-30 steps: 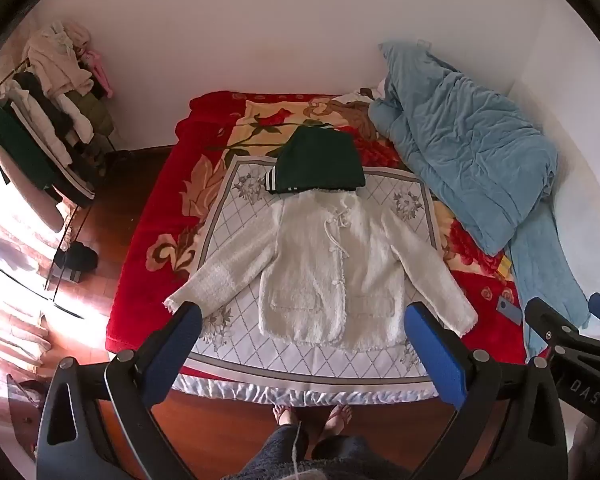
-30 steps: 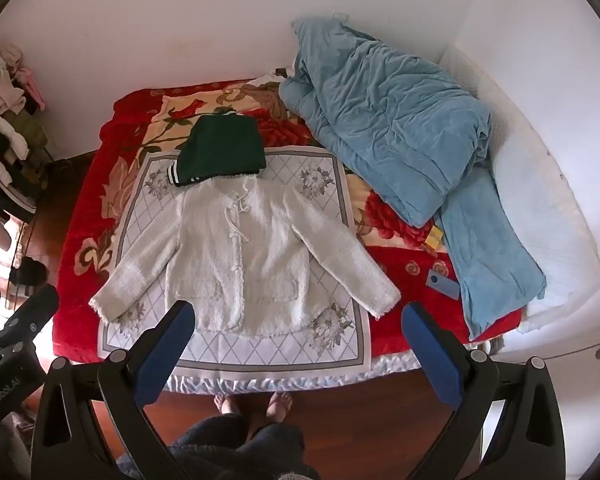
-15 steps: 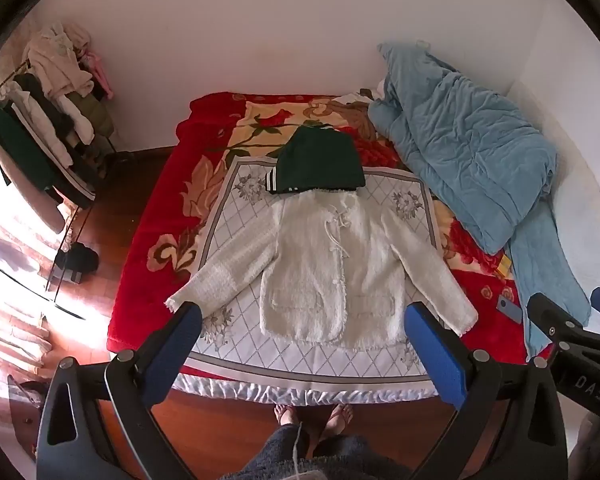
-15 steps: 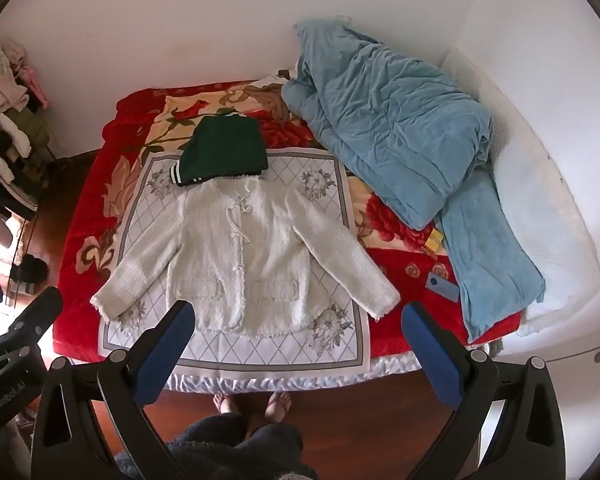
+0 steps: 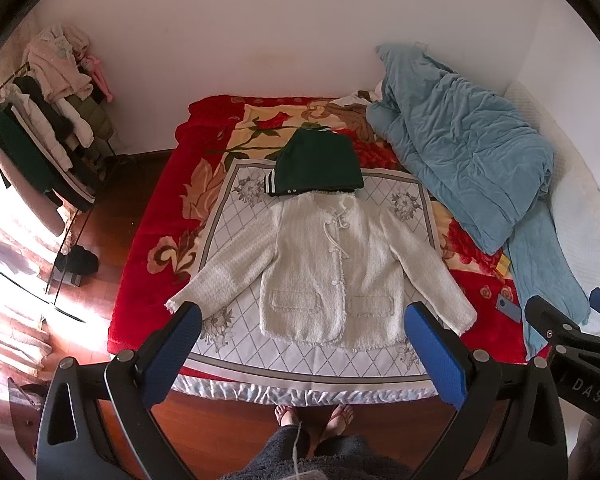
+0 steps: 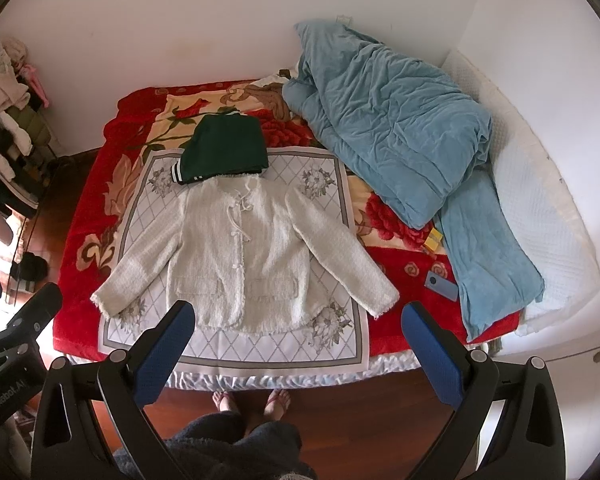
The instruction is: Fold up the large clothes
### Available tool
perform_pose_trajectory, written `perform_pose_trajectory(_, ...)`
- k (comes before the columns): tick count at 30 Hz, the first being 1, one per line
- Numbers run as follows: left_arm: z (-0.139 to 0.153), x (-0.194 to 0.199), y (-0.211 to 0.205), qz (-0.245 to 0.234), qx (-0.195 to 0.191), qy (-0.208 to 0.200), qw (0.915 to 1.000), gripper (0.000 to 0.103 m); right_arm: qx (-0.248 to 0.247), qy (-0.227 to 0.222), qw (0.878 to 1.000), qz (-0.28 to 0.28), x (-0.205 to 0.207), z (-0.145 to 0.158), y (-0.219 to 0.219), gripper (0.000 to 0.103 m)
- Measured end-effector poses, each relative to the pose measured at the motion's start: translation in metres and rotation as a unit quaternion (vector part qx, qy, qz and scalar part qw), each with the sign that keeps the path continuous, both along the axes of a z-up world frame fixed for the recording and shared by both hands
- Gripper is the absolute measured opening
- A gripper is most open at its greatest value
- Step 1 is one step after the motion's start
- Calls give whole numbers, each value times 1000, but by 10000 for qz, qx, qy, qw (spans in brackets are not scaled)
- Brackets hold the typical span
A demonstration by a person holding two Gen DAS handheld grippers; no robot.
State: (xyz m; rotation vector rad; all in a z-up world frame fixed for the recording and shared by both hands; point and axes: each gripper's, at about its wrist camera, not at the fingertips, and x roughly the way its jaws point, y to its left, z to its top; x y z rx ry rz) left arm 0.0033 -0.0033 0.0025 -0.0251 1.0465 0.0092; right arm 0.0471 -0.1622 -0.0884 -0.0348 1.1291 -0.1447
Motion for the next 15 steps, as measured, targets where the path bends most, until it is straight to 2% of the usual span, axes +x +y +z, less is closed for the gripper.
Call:
perform_pose_trajectory(7,2,0,-1,5,4,5,10000,103,5,24,10000,27,-2,-5,1,103)
perform_pose_trajectory(13,2,-3,-2,2,3,-8,10000,103,19,33,10000,40,-1,8,-2,103)
perform_pose_trajectory(15,4,-7,-4,4,-20,-9,10000,103,1,35,10000,82,-1,3,1,103)
